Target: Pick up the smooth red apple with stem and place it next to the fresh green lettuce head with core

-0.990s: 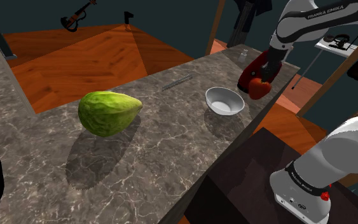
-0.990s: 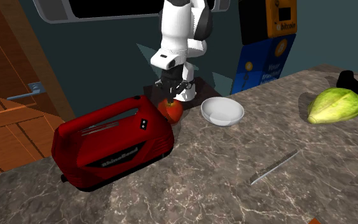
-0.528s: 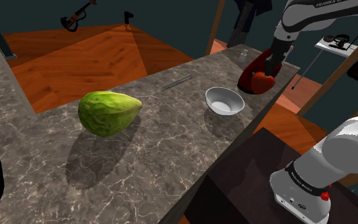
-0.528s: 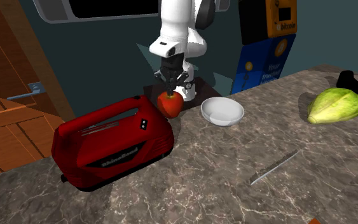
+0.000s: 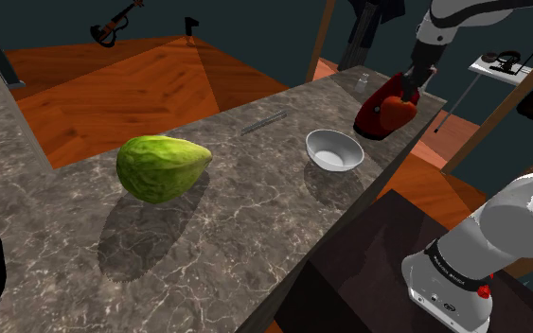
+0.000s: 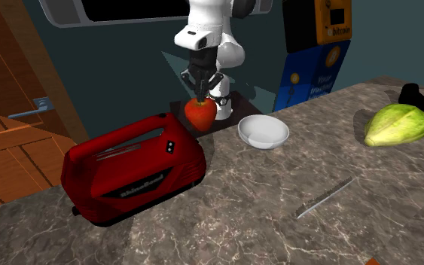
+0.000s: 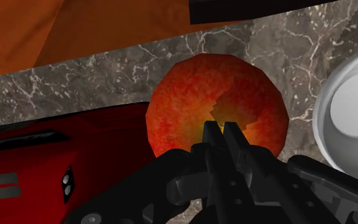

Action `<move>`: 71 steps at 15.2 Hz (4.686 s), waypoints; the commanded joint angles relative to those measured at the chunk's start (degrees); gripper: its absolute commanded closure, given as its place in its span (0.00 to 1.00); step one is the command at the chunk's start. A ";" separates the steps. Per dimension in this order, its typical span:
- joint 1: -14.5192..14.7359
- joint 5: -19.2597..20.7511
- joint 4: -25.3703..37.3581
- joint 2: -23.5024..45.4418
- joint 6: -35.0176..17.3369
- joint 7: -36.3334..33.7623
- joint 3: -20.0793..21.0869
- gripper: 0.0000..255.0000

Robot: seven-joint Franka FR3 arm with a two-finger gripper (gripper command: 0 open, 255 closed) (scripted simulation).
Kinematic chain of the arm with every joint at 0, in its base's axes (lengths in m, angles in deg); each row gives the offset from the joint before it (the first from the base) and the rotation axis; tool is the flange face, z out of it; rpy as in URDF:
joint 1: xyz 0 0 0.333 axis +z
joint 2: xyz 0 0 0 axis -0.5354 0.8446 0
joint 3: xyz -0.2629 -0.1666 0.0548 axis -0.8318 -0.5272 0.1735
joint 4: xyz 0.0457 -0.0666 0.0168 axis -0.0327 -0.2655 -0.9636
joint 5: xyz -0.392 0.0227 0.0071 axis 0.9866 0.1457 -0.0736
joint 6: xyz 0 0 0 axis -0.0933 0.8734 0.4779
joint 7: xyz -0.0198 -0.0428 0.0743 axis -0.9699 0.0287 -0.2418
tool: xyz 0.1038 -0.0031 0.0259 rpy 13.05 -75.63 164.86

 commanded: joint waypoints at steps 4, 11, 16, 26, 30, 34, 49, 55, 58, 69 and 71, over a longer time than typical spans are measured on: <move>0.14 -0.19 3.26 -0.73 4.01 0.19 0.49 1.00; 0.32 -0.52 8.47 -0.89 9.36 0.73 0.95 1.00; 0.46 -0.78 12.56 -0.61 13.15 1.18 1.22 1.00; 2.31 -1.94 13.99 -3.47 18.26 -4.08 5.59 1.00; 4.11 -3.49 11.57 -5.99 19.16 -9.78 9.74 1.00; 5.99 -5.52 10.15 -7.52 19.93 -15.42 13.90 1.00; 13.11 -13.77 13.56 -4.30 21.23 -36.58 29.41 1.00; 15.61 -15.66 18.86 0.89 21.31 -45.31 35.60 1.00; 16.86 -15.92 22.40 4.35 21.40 -49.84 38.67 1.00; 23.67 -11.06 41.81 22.82 23.77 -67.69 49.01 1.00; 25.90 -9.01 46.86 27.31 24.96 -71.01 50.41 1.00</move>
